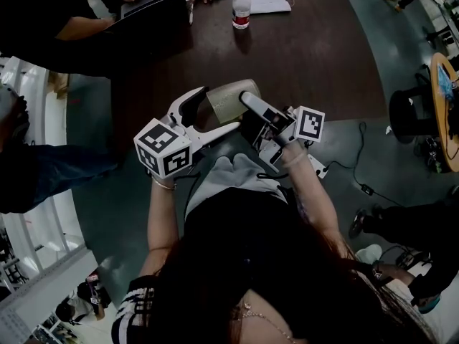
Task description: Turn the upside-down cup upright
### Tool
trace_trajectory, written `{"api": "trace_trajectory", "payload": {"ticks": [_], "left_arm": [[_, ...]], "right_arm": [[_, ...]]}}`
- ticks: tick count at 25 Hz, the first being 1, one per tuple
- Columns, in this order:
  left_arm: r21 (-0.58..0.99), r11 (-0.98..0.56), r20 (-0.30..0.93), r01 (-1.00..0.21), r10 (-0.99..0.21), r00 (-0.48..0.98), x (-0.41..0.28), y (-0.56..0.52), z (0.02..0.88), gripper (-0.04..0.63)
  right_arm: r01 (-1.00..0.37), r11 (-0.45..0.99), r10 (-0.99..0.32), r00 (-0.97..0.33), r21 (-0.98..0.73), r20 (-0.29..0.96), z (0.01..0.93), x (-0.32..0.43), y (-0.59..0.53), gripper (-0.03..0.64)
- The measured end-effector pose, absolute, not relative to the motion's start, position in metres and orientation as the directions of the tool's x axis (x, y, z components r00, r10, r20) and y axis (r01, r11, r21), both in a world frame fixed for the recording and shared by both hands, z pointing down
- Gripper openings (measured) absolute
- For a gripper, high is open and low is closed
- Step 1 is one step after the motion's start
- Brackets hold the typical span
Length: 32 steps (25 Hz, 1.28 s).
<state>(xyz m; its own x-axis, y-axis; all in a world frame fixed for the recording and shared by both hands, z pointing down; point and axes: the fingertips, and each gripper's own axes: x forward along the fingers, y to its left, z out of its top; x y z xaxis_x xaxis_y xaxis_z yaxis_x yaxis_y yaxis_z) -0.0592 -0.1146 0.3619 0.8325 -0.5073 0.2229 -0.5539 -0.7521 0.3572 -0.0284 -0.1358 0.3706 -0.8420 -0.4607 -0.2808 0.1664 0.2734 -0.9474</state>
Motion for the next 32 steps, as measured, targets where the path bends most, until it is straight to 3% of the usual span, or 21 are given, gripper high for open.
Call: {"api": "trace_trajectory", "payload": {"ticks": [13,16,32], "left_arm": [[0.343,-0.781,0.201,-0.522,-0.482,0.853,-0.0556,-0.1114,0.3605,0.463],[0.334,-0.779,0.199,-0.531,-0.492,0.847,-0.0577,-0.1126,0.3592,0.405],[0.330,-0.781,0.177,-0.530,-0.500,0.848,-0.0593,-0.1139,0.3560,0.399]], "right_arm": [[0.193,0.268,-0.426,-0.855,-0.944,-0.296,0.3693,-0.0333,-0.1327,0.321],[0.199,0.265,-0.425,-0.854,-0.943,-0.300,0.3680,-0.0337,-0.1324,0.321],[0.228,0.256,-0.433,-0.842,-0.939,-0.323,0.3675,-0.0336,-0.1323,0.322]]}}
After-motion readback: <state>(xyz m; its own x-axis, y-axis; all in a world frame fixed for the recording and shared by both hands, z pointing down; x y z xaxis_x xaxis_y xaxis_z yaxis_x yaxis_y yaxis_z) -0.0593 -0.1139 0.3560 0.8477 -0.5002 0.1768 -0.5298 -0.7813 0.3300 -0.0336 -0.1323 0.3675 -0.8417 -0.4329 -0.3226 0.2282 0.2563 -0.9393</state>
